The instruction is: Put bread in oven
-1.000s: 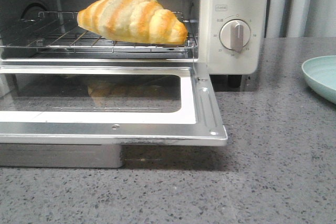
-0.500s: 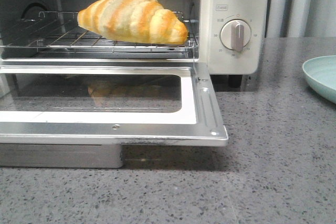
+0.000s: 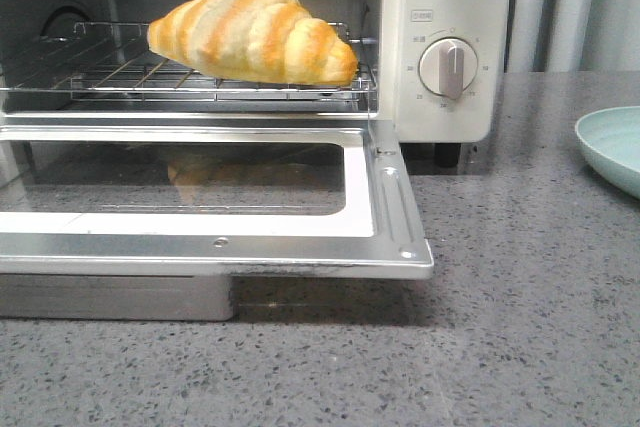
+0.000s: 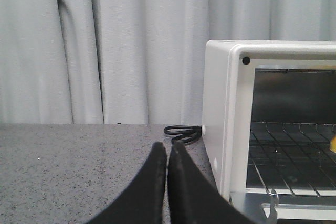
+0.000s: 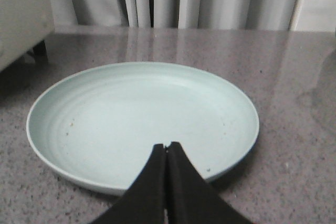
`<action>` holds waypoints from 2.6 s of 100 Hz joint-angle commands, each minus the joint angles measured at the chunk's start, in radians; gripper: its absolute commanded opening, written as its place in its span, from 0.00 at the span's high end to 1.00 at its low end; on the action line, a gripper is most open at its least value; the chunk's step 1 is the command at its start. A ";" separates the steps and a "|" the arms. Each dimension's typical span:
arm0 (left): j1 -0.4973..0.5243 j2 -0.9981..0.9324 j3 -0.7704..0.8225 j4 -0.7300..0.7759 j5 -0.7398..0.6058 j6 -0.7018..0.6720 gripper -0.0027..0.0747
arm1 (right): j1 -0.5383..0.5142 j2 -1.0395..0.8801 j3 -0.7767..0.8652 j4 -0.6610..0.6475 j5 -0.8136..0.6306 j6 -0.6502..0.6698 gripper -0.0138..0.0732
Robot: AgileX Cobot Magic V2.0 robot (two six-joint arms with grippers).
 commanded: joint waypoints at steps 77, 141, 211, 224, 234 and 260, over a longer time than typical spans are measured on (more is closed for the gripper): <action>-0.002 0.014 -0.028 -0.003 -0.063 -0.006 0.99 | -0.008 -0.025 0.012 -0.003 0.099 -0.013 0.93; -0.002 0.014 -0.028 -0.003 -0.063 -0.006 0.99 | -0.008 -0.025 0.012 -0.003 0.099 -0.013 0.93; -0.002 0.014 0.066 -0.247 -0.061 0.271 0.99 | -0.008 -0.025 0.012 -0.003 0.099 -0.013 0.93; -0.002 0.009 0.066 -0.445 -0.057 0.526 0.99 | -0.008 -0.025 0.012 -0.003 0.099 -0.013 0.93; -0.002 -0.003 0.066 -0.570 -0.018 0.668 0.99 | -0.008 -0.025 0.012 -0.003 0.099 -0.013 0.93; 0.009 -0.062 0.120 -0.634 0.103 0.706 0.99 | -0.008 -0.023 0.012 -0.003 0.099 -0.013 0.93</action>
